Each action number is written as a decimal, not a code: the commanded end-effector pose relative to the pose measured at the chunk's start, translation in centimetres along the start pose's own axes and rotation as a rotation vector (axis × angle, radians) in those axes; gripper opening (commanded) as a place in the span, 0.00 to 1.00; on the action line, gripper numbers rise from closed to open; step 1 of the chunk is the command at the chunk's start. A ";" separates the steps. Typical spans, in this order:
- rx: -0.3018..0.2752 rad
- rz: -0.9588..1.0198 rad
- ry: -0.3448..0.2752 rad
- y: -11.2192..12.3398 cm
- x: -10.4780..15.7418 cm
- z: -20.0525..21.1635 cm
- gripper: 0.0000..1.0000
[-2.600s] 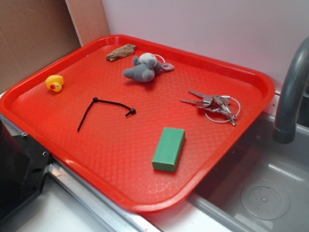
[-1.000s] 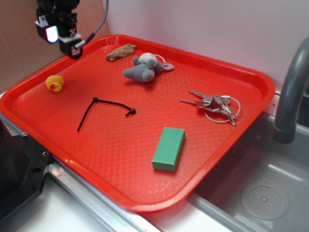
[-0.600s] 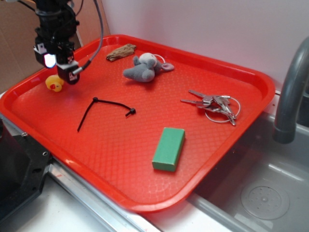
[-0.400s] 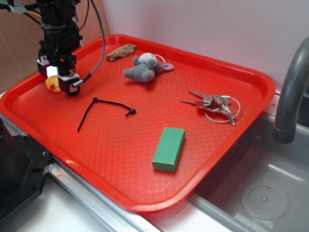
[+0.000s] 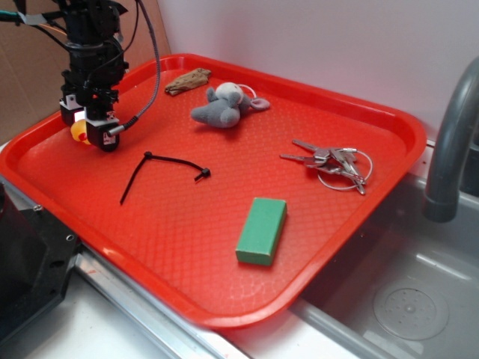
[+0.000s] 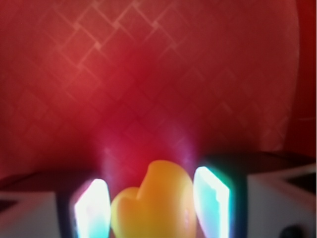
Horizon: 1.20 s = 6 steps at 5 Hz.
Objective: Grab the yellow duck.
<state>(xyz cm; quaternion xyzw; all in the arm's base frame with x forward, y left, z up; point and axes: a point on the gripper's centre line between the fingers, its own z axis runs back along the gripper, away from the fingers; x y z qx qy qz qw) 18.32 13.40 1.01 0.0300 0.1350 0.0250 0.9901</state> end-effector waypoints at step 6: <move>-0.060 0.294 -0.373 -6.9 -7.7 26.4 0.00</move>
